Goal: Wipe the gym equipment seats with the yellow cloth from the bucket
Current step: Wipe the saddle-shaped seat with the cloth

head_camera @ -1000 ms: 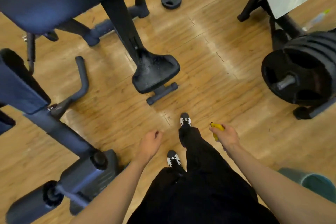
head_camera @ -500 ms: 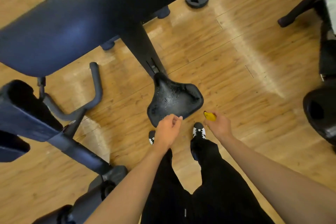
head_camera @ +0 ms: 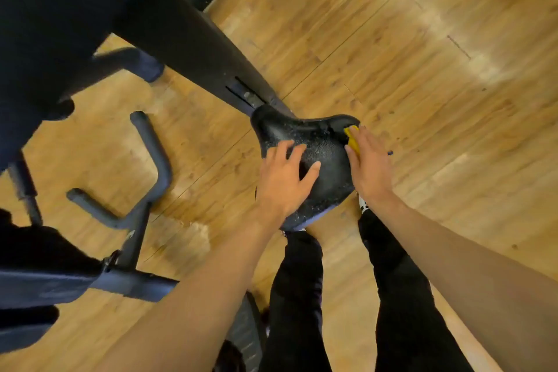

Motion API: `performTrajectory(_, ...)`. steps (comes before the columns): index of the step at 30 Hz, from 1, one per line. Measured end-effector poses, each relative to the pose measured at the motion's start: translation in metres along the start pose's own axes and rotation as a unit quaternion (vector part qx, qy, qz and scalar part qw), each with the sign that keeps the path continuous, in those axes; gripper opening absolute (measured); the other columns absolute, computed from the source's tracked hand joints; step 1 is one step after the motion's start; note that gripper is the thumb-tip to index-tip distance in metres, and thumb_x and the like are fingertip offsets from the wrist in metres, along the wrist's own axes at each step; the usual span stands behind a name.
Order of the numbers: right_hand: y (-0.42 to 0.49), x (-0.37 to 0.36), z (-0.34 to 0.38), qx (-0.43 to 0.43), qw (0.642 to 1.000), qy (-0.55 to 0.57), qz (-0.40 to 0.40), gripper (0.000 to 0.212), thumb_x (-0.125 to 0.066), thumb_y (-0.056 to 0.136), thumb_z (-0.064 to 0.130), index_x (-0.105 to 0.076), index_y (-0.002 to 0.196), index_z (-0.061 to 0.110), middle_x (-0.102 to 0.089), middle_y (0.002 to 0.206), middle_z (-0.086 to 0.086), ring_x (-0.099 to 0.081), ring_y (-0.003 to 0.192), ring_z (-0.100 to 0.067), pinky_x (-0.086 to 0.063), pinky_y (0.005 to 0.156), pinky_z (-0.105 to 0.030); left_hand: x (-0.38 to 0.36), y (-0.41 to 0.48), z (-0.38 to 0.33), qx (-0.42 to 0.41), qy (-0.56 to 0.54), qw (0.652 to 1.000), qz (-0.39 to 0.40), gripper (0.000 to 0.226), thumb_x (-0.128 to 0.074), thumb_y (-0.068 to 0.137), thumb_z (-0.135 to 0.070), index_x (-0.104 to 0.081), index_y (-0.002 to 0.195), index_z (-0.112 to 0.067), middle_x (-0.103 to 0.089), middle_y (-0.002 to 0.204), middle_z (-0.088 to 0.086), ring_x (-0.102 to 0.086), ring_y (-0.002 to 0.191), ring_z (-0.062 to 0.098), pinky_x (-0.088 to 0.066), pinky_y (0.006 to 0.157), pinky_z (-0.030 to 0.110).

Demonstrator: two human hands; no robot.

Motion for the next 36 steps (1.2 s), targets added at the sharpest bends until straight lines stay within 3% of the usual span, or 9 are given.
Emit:
performTrajectory(6, -0.051, -0.014, -0.016, 0.066, 0.997, -0.028, -0.029, 0.048, -0.044, 0.105, 0.024, -0.042, 0.151, 0.01, -0.034, 0.16, -0.01, -0.027, 0.151, -0.023, -0.035, 0.118, -0.042, -0.047, 0.012, 0.033, 0.042, 0.044, 0.997, -0.051, 0.079, -0.041, 0.096, -0.069, -0.029, 0.16, -0.025, -0.015, 0.17, 0.004, -0.013, 0.156, 0.026, -0.018, 0.125, 0.047)
performTrajectory(10, -0.022, -0.016, -0.016, 0.085, 0.995, -0.028, -0.046, 0.044, -0.043, 0.105, 0.018, -0.045, 0.145, 0.001, -0.04, 0.155, -0.017, -0.032, 0.148, -0.031, -0.034, 0.118, -0.048, -0.074, 0.01, 0.037, 0.037, 0.063, 0.993, -0.089, 0.087, -0.038, 0.093, -0.073, -0.024, 0.162, -0.021, -0.009, 0.172, 0.006, -0.005, 0.159, 0.026, -0.008, 0.128, 0.045)
performTrajectory(13, 0.046, -0.018, -0.005, 0.055, 0.997, -0.03, -0.035, 0.041, -0.047, 0.104, 0.012, -0.047, 0.143, 0.002, -0.042, 0.154, -0.018, -0.034, 0.147, -0.033, -0.035, 0.117, -0.047, -0.083, 0.01, 0.039, 0.025, 0.076, 0.99, -0.118, 0.089, -0.041, 0.094, -0.073, -0.024, 0.162, -0.018, -0.011, 0.171, 0.011, -0.005, 0.159, 0.028, -0.01, 0.128, 0.047)
performTrajectory(17, 0.077, -0.012, 0.001, 0.019, 0.998, -0.015, -0.054, 0.035, -0.047, 0.103, 0.019, -0.054, 0.136, 0.008, -0.057, 0.138, -0.015, -0.056, 0.122, -0.033, -0.045, 0.094, -0.038, -0.086, 0.012, 0.042, 0.013, 0.082, 0.985, -0.15, 0.09, -0.045, 0.092, -0.072, -0.028, 0.161, -0.016, -0.015, 0.17, 0.013, -0.01, 0.158, 0.03, -0.015, 0.127, 0.051)
performTrajectory(20, 0.021, -0.005, 0.005, 0.056, 0.995, -0.009, -0.082, 0.037, -0.048, 0.105, 0.018, -0.053, 0.14, 0.006, -0.056, 0.142, -0.012, -0.052, 0.131, -0.028, -0.04, 0.106, -0.031, -0.087, 0.011, 0.044, 0.017, 0.073, 0.983, -0.167, 0.09, -0.052, 0.089, -0.07, -0.032, 0.16, -0.017, -0.018, 0.169, 0.012, -0.012, 0.158, 0.029, -0.017, 0.126, 0.052)
performTrajectory(23, -0.041, -0.013, -0.001, 0.072, 0.994, -0.01, -0.081, 0.041, -0.05, 0.104, 0.011, -0.05, 0.143, 0.003, -0.044, 0.154, -0.012, -0.035, 0.148, -0.024, -0.028, 0.122, -0.04, -0.085, 0.008, 0.043, 0.006, 0.051, 0.98, -0.192, 0.089, -0.055, 0.088, -0.067, -0.036, 0.158, -0.016, -0.021, 0.168, 0.013, -0.016, 0.157, 0.03, -0.02, 0.125, 0.054)
performTrajectory(28, -0.001, -0.019, 0.004, 0.075, 0.993, -0.048, -0.081, 0.038, -0.05, 0.102, 0.012, -0.052, 0.139, 0.001, -0.049, 0.15, -0.015, -0.039, 0.144, -0.029, -0.031, 0.119, -0.045, -0.088, 0.009, 0.043, -0.003, 0.035, 0.976, -0.214, 0.089, -0.058, 0.086, -0.066, -0.04, 0.156, -0.014, -0.026, 0.165, 0.017, -0.019, 0.156, 0.032, -0.023, 0.123, 0.055)
performTrajectory(33, 0.065, -0.028, 0.031, 0.105, 0.989, -0.105, 0.002, 0.035, -0.048, 0.103, 0.022, -0.054, 0.136, 0.011, -0.059, 0.131, -0.012, -0.059, 0.114, -0.034, -0.046, 0.088, -0.04, -0.088, 0.01, 0.043, -0.005, 0.046, 0.976, -0.212, 0.089, -0.06, 0.086, -0.066, -0.04, 0.156, -0.015, -0.028, 0.164, 0.018, -0.02, 0.156, 0.032, -0.019, 0.126, 0.052)
performTrajectory(36, 0.026, -0.016, 0.019, 0.175, 0.981, -0.076, 0.026, 0.039, -0.049, 0.104, 0.022, -0.053, 0.14, 0.008, -0.053, 0.146, -0.01, -0.049, 0.134, -0.028, -0.041, 0.108, -0.037, -0.087, 0.008, 0.045, -0.001, 0.035, 0.976, -0.214, 0.09, -0.06, 0.086, -0.066, -0.041, 0.155, -0.012, -0.028, 0.164, 0.018, -0.021, 0.156, 0.031, -0.017, 0.127, 0.051)
Point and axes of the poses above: each hand's wrist, its own y-axis towards the middle knuckle, its own x-axis out of the back of the hand, z = x × y, the point moved 9 cm from there along y, towards the middle knuckle
